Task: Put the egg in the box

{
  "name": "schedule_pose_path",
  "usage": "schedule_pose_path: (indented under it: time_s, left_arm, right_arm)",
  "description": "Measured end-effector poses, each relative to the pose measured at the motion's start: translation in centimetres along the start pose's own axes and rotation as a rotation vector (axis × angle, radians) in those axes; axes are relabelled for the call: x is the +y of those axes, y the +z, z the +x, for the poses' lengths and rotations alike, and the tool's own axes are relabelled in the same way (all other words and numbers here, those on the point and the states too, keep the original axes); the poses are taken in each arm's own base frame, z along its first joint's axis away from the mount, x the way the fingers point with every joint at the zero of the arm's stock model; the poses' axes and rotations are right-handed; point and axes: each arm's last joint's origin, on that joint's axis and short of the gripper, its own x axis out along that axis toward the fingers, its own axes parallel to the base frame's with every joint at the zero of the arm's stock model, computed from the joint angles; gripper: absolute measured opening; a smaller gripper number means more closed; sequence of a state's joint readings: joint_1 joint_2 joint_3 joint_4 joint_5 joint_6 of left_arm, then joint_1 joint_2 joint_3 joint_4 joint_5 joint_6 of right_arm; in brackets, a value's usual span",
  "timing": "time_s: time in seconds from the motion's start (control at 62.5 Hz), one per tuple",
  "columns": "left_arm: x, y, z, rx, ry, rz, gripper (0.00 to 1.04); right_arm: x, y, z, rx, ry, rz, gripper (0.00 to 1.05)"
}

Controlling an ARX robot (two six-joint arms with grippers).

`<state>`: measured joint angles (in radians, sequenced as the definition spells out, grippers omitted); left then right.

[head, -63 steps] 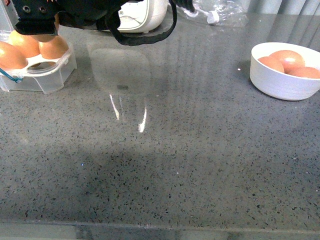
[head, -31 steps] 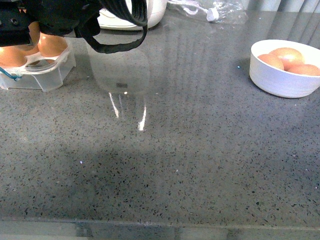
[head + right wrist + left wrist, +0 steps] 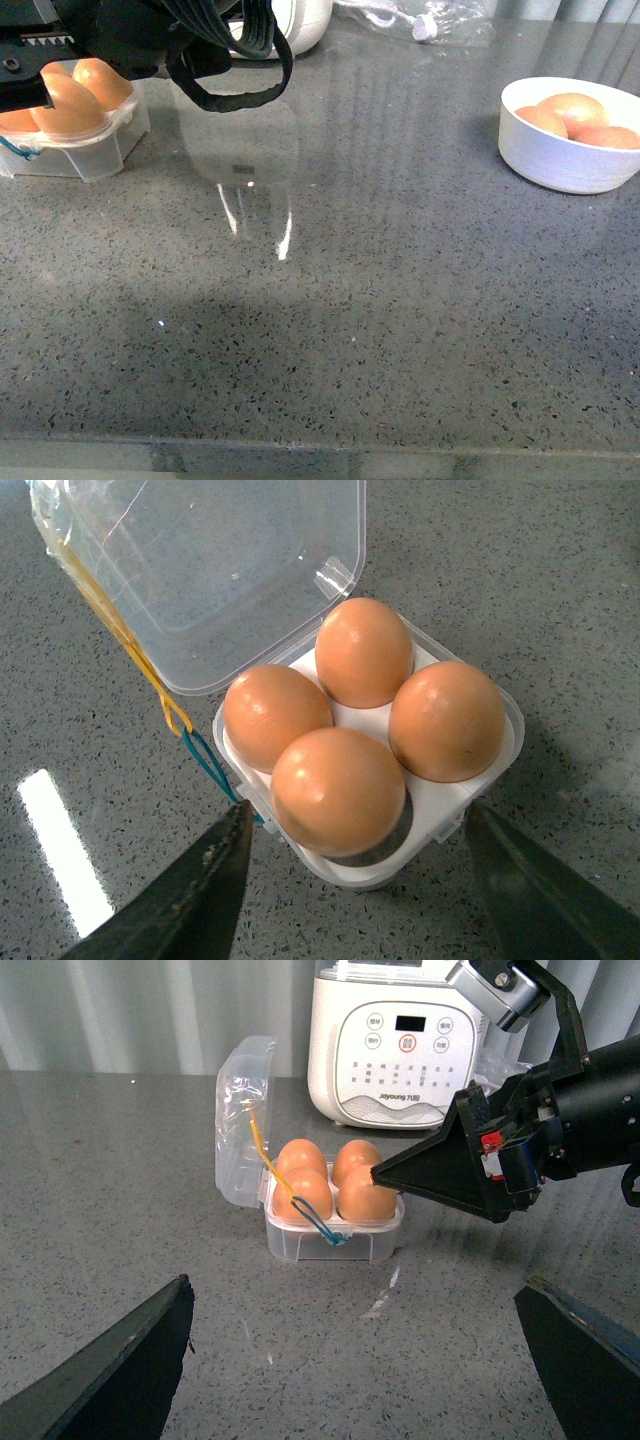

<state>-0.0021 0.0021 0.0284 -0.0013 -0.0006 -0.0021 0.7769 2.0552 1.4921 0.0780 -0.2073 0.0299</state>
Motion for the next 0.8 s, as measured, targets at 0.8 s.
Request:
schedule_pose_path:
  time_s: [0.8]
  left_arm:
    - [0.0,0.0,0.0,0.0,0.0,0.0,0.98]
  right_arm:
    - [-5.3,-2.6,-18.6,-0.344,-0.508,0.038,0.97]
